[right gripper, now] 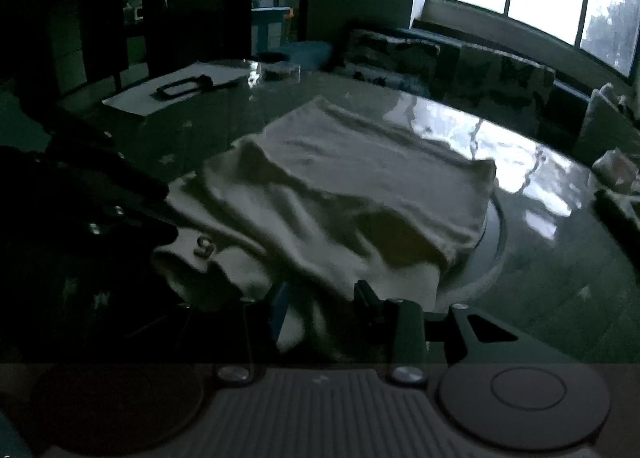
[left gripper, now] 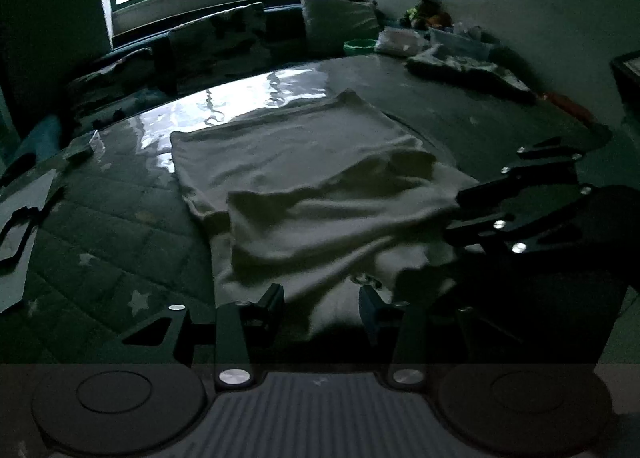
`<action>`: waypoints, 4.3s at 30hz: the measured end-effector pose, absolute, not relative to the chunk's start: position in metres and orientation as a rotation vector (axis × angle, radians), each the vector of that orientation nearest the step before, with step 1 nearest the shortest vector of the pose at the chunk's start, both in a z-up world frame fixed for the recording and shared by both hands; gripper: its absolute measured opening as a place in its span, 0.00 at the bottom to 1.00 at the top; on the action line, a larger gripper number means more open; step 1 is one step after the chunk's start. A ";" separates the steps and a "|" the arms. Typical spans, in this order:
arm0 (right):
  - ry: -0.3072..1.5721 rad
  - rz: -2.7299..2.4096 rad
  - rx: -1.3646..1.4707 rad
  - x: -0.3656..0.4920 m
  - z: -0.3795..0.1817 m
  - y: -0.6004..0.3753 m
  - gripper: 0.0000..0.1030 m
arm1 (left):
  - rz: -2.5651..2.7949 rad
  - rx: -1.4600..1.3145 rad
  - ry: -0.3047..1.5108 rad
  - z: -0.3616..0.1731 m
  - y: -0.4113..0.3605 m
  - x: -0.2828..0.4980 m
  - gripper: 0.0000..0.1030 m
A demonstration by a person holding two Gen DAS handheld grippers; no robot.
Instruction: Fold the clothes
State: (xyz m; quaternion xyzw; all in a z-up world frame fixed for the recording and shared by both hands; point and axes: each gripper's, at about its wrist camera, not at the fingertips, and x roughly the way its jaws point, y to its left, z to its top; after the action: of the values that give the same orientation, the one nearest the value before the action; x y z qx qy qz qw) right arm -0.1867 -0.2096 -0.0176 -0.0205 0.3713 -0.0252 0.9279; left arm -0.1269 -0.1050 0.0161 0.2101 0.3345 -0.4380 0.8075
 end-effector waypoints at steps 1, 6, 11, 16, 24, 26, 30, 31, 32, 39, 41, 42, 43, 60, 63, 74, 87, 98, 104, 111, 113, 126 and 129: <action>0.763 -0.049 -0.044 -0.188 -0.018 -0.209 0.35 | -0.942 0.458 0.712 0.015 -0.104 -0.129 0.44; 0.775 -0.039 -0.058 -0.192 -0.019 -0.207 0.35 | -0.969 0.477 0.709 0.017 -0.098 -0.135 0.45; 0.786 -0.027 -0.099 -0.201 -0.013 -0.206 0.38 | -1.019 0.472 0.698 0.020 -0.098 -0.145 0.50; 0.802 -0.013 -0.160 -0.208 -0.017 -0.201 0.40 | -1.027 0.485 0.699 0.015 -0.107 -0.150 0.50; 0.827 0.009 -0.257 -0.220 -0.023 -0.195 0.42 | -0.988 0.484 0.686 0.017 -0.114 -0.146 0.12; 0.833 0.014 -0.281 -0.223 -0.024 -0.193 0.42 | -0.982 0.467 0.668 0.023 -0.113 -0.142 0.11; 0.819 0.019 -0.326 -0.222 -0.028 -0.193 0.42 | -0.975 0.441 0.638 0.035 -0.117 -0.130 0.11; 0.810 0.019 -0.341 -0.222 -0.029 -0.192 0.42 | -0.974 0.433 0.635 0.037 -0.119 -0.126 0.11; 0.799 0.018 -0.358 -0.221 -0.030 -0.191 0.42 | -0.973 0.425 0.634 0.040 -0.121 -0.122 0.11; 0.698 0.025 -0.464 -0.211 -0.039 -0.180 0.42 | -0.981 0.395 0.656 0.043 -0.131 -0.103 0.11; 0.676 0.025 -0.474 -0.206 -0.041 -0.179 0.41 | -0.980 0.399 0.665 0.041 -0.131 -0.102 0.11; 0.672 0.026 -0.474 -0.203 -0.042 -0.179 0.41 | -0.982 0.400 0.667 0.040 -0.129 -0.102 0.12; 0.670 0.027 -0.470 -0.199 -0.043 -0.180 0.39 | -0.985 0.402 0.666 0.040 -0.127 -0.103 0.13; 0.720 0.068 -0.102 -0.173 -0.012 -0.228 0.19 | -1.003 0.578 0.536 0.023 -0.091 -0.130 0.57; 0.724 0.064 -0.081 -0.170 -0.009 -0.231 0.19 | -0.999 0.642 0.500 0.011 -0.100 -0.135 0.57; 0.709 0.060 -0.124 -0.170 -0.010 -0.226 0.17 | -0.966 0.755 0.452 -0.013 -0.107 -0.130 0.08; 0.681 0.107 -0.214 -0.201 0.001 -0.204 0.12 | -0.986 0.717 0.440 0.020 -0.082 -0.148 0.06; 0.763 0.230 -0.207 -0.259 0.038 -0.170 0.12 | -1.112 0.727 0.517 0.050 -0.036 -0.201 0.06; 0.794 0.256 -0.206 -0.267 0.056 -0.164 0.12 | -1.095 0.732 0.470 0.064 -0.037 -0.198 0.06; 0.762 0.208 -0.168 -0.231 0.072 -0.193 0.12 | -1.049 0.691 0.406 0.079 -0.061 -0.160 0.06; 0.769 0.197 -0.153 -0.216 0.067 -0.205 0.12 | -1.042 0.684 0.405 0.079 -0.072 -0.145 0.06; 0.813 0.122 -0.056 -0.116 0.033 -0.277 0.12 | -0.959 0.669 0.541 0.025 -0.152 -0.040 0.07; 0.822 0.091 -0.012 -0.099 0.008 -0.289 0.12 | -0.931 0.661 0.566 0.011 -0.162 -0.027 0.07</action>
State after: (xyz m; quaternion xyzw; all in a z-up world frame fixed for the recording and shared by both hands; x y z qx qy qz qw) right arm -0.0992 -0.2895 0.0083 -0.0059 0.3993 0.0444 0.9157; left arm -0.0266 -0.1620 0.0108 0.3085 0.2642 -0.4345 0.8039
